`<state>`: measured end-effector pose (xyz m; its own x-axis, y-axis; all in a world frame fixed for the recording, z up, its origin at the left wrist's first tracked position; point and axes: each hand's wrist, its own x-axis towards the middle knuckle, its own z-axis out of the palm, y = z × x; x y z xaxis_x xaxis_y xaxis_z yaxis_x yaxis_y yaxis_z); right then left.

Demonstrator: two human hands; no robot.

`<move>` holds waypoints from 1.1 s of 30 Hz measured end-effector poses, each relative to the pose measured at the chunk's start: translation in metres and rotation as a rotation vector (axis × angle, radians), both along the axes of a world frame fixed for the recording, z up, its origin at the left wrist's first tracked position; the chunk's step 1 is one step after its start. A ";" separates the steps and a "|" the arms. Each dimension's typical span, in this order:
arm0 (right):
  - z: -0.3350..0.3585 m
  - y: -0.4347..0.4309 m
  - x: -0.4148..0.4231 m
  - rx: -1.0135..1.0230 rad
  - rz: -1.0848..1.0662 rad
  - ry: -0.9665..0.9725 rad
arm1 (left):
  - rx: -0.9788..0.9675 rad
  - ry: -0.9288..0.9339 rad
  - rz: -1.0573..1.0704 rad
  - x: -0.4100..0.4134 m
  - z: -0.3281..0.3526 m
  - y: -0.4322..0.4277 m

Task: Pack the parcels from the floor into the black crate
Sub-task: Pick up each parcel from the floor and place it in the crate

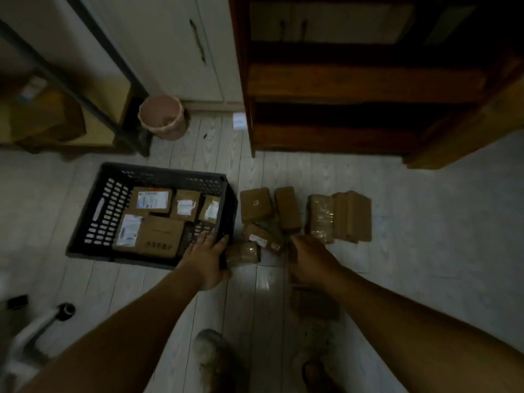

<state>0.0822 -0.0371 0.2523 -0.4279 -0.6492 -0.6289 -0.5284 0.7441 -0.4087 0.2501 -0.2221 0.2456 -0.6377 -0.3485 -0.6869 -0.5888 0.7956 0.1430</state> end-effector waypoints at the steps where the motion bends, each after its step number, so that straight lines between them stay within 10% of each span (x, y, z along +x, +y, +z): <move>1: -0.027 -0.009 -0.002 0.004 0.050 0.018 | -0.005 -0.006 0.024 -0.005 -0.026 -0.002; 16: -0.378 -0.097 0.053 -0.045 0.394 0.072 | -0.593 -0.234 -0.464 -0.011 -0.299 -0.029; 26: -0.325 -0.088 0.035 -0.132 0.304 0.056 | -0.461 -0.054 -0.307 -0.009 -0.286 -0.031; 33: -0.191 -0.056 0.003 -0.291 0.139 -0.064 | 0.250 0.452 0.227 -0.014 -0.188 -0.024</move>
